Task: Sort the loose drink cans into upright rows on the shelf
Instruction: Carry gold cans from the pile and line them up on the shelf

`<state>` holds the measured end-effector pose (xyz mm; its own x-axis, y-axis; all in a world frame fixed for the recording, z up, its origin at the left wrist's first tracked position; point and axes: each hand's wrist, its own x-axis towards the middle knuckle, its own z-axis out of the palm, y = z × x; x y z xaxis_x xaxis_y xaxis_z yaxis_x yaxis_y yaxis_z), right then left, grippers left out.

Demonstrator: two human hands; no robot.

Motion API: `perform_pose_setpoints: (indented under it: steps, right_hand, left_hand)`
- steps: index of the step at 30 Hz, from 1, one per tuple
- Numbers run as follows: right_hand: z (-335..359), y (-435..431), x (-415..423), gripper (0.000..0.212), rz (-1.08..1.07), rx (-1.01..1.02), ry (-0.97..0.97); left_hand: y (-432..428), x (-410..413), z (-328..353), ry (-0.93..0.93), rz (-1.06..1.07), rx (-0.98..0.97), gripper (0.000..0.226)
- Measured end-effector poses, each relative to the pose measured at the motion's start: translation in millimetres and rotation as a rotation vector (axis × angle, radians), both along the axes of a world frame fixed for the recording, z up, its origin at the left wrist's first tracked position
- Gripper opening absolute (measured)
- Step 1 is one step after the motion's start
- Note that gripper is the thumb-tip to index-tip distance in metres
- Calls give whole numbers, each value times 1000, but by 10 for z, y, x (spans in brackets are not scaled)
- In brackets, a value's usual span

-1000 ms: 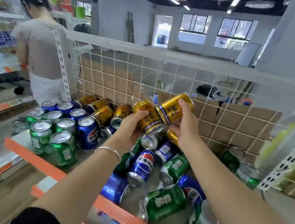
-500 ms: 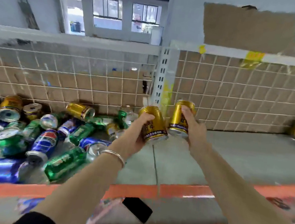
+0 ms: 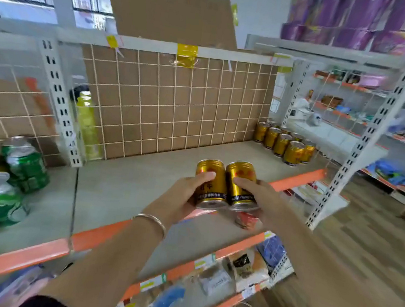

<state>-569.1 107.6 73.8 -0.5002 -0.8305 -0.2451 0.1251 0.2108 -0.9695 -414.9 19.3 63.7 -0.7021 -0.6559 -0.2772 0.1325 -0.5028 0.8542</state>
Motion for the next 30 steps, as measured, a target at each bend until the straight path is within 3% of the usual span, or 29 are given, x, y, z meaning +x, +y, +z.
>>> perform_pose_setpoints:
  steps: [3,7,12,15,21,25,28,30]
  right_hand:
    - [-95,268,-392,63,-14,14,50]
    - [-206,430,-889,46,-81,13,94]
    - [-219,278,-1542,53,-195,-9,93]
    - [-187,60,-1872,42,-215,15,115]
    - [-192,-567,-2246,14,-158,26,120]
    - [-290,-1008,-2353,75,-67,132,198]
    - [-296,-1306,-2422,84,-15,156,229]
    - [-281,-1483,-2466,71,35,147,232]
  left_hand:
    - [23,-384,-80,-47,-152,-61,57]
    - [-8,-933,-190,-78,-303,-140,63]
    - [-212,-1658,-312,2,-388,-80,56]
    - [-347,-1995,-316,80,-365,-51,33]
    - [-905,-2376,-376,50,-247,-175,34]
    - [-1203,-2369,-456,2,-156,-176,29]
    - [-1421,-2353,-489,-17,-97,-179,35]
    - [-1569,-2365,-513,-33,-68,-196,56]
